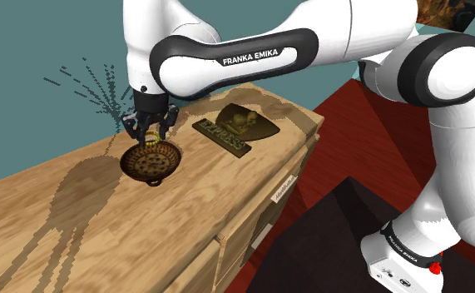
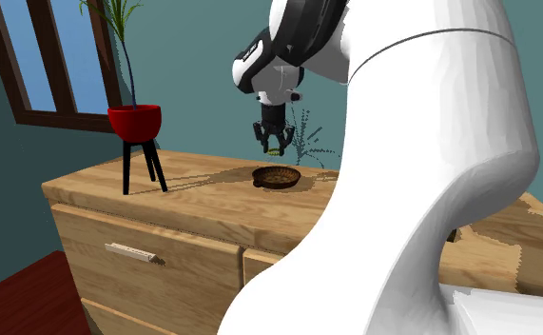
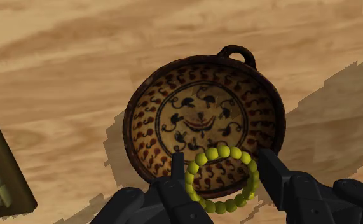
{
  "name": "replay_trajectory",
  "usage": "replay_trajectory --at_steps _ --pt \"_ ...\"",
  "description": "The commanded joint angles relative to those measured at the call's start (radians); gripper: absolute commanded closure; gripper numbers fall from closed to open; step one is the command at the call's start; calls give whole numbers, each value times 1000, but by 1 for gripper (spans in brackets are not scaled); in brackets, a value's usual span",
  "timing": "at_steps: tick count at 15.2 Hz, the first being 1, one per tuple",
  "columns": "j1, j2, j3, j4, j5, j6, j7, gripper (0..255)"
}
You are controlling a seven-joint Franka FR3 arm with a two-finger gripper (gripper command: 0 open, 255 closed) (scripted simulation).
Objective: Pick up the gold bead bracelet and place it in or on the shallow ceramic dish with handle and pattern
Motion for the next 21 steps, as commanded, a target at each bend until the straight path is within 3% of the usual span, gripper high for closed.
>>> replay_trajectory --at_steps 1,14,21 --pt "7 31 -7 32 -7 -2 -4 255" --pt "4 83 -25 -56 -34 134 20 255" --pt "4 83 -25 -56 -34 134 20 255"
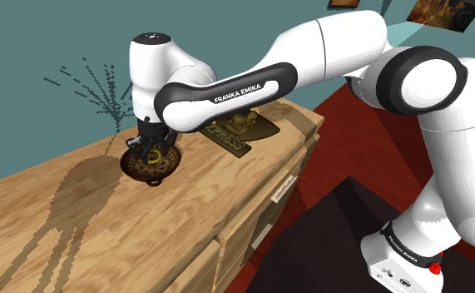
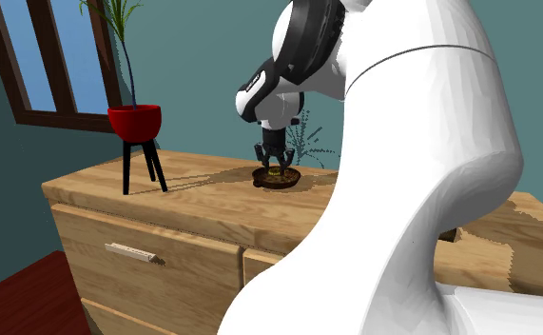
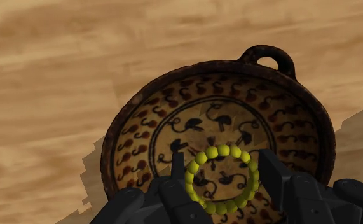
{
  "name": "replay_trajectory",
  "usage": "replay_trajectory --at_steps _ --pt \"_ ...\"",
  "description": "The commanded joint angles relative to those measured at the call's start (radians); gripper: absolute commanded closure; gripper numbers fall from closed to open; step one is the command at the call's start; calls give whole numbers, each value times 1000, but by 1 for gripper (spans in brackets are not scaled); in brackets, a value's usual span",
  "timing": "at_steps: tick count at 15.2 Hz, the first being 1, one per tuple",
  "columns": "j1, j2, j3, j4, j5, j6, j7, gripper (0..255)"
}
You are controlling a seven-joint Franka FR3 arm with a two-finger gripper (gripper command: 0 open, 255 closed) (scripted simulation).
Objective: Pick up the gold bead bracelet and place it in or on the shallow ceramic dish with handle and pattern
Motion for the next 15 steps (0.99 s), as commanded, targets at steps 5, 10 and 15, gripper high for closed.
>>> replay_trajectory --at_steps 5,10,15 --pt "0 0 0 0 0 0 0 0" --pt "-8 -55 16 8 20 -61 -10 0" --pt "-10 -68 19 13 25 -78 -13 0"
